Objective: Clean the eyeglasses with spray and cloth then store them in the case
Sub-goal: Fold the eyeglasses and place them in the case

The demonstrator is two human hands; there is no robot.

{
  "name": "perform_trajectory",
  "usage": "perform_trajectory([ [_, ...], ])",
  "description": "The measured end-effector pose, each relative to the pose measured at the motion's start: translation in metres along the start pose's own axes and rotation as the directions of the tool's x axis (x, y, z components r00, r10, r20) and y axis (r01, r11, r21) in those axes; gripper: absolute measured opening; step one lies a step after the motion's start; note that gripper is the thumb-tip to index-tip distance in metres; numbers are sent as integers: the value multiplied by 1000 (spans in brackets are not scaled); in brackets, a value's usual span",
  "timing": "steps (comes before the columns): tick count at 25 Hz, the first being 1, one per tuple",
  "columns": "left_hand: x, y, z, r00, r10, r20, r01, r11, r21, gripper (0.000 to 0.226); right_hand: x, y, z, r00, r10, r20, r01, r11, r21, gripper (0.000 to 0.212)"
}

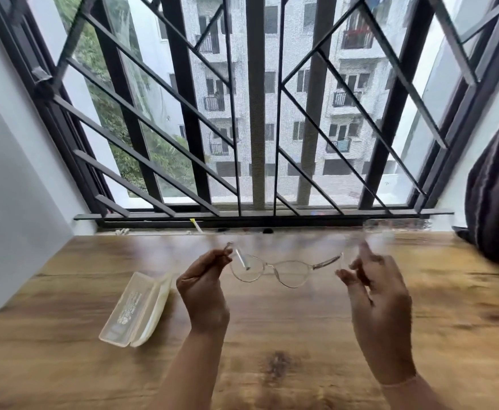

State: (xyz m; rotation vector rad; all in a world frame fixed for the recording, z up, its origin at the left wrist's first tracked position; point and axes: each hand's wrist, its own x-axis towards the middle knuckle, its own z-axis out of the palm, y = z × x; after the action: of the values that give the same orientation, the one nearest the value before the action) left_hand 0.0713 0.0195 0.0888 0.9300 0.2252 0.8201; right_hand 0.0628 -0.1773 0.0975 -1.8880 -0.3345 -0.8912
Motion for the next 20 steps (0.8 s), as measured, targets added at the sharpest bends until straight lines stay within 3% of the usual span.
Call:
perform_trajectory([
  [3, -1, -5, -5, 998, -8, 61, 12, 997, -72, 47, -5, 11, 9, 987, -1, 158, -14, 996, 92, 31],
  [6, 0, -4, -13, 985, 95, 142, -85, 994, -70, 47, -6, 11, 8, 991, -57, 122, 27, 971, 237, 22],
  [9, 1, 0, -20, 920, 250, 301, -235, 968, -85, 30, -3, 14, 9, 988, -127, 84, 100, 959, 266, 33],
  [12, 0, 4, -24, 857, 314, 409, -318, 946, -58, 11, -1, 23, 12, 997, -36, 73, 7, 934, 356, 41],
  [15, -1, 3, -26, 856, 309, 415, -353, 935, 32, 15, 2, 23, 11, 997, -63, 44, 50, 966, 255, 38],
  [17, -2, 2, -25, 884, 264, 387, -311, 948, 63, 25, 5, 19, 10, 996, -85, 30, 79, 984, 160, 24],
  [20, -3, 1, -23, 901, 234, 365, -281, 956, 81, 15, 7, 16, 9, 995, -93, 44, 88, 991, 101, 12],
])
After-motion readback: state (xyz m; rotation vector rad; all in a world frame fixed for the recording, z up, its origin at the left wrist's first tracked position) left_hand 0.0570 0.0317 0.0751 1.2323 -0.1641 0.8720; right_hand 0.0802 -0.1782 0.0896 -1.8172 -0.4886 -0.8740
